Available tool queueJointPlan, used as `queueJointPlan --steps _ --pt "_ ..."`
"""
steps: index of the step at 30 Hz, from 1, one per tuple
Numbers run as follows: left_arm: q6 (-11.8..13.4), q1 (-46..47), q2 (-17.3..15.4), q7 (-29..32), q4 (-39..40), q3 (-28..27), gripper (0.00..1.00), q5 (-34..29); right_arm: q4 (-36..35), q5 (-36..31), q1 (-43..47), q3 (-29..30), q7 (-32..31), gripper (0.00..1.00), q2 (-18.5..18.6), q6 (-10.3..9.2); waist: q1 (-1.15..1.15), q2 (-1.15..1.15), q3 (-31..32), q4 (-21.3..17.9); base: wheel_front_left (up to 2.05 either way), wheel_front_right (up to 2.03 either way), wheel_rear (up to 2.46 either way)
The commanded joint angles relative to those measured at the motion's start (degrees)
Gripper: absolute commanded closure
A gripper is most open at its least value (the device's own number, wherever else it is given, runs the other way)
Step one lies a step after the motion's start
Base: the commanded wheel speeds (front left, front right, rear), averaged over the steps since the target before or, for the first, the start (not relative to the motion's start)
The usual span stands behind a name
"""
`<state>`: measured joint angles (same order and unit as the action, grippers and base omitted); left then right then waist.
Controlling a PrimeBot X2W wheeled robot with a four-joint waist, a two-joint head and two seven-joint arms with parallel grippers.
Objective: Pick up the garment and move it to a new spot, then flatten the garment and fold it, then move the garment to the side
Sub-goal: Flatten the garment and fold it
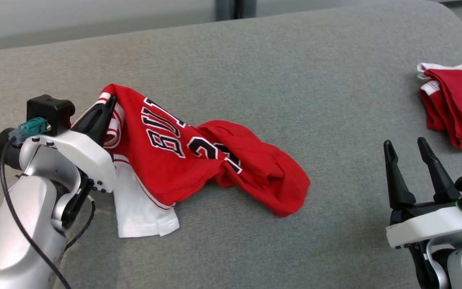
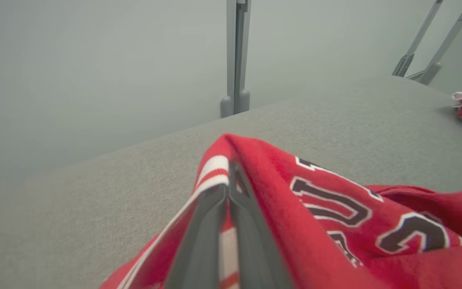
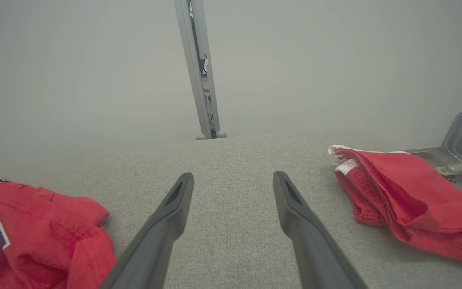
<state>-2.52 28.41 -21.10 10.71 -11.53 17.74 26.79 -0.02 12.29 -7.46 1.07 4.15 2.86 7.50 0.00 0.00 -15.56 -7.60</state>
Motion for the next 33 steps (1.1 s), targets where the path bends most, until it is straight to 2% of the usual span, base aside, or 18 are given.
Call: queueJointPlan --steps 1,5,7,8,13,19,24,33 --pt "-0.6 2.1 0.9 -1.8 -4.2 0.0 1.0 0.4 0.2 0.3 -0.6 -0.2 0.6 0.0 0.2 -0.02 0.0 0.0 -1.2 -1.5 0.0 0.0 0.0" --pt "-1.4 5.1 3.6 -6.2 -14.4 0.4 1.0 0.7 0.7 0.5 -1.0 0.0 0.8 0.0 0.2 -0.02 0.0 0.0 -1.9 -2.2 0.0 0.0 0.0" --pt "-1.6 5.9 4.9 -8.3 -18.3 0.7 0.52 0.6 0.9 0.5 -1.0 0.2 0.8 0.0 0.2 -0.02 0.0 0.0 -2.1 -2.3 0.0 0.0 0.0" --pt "-1.6 6.4 5.4 -9.6 -19.8 0.7 0.0 0.6 1.0 0.5 -1.0 0.3 0.8 0.0 0.2 -0.02 0.0 0.0 -2.1 -2.2 0.0 0.0 0.0" --pt "-0.7 5.3 7.7 -15.8 -23.8 0.3 0.0 0.8 1.1 0.0 -0.6 0.9 0.5 0.0 0.1 -0.02 0.0 0.0 -1.3 -1.0 0.0 0.0 0.0" --pt "0.8 1.1 9.1 -21.0 -21.8 -0.5 0.0 1.5 0.7 -0.6 0.4 1.5 -0.1 0.0 0.2 -0.02 0.0 0.0 0.7 0.9 0.0 0.0 0.0" --pt "3.0 -5.4 9.0 -22.1 -15.7 -1.2 0.0 2.2 0.2 -1.1 1.2 1.8 -1.1 0.0 0.2 -0.02 0.0 0.0 3.1 2.6 0.0 0.0 0.0" --pt "8.3 -16.5 7.7 -24.7 1.1 -4.5 0.0 1.4 -1.1 -1.7 3.2 2.5 -2.3 0.0 0.2 -0.02 0.0 0.0 6.6 5.2 0.0 0.0 0.0"
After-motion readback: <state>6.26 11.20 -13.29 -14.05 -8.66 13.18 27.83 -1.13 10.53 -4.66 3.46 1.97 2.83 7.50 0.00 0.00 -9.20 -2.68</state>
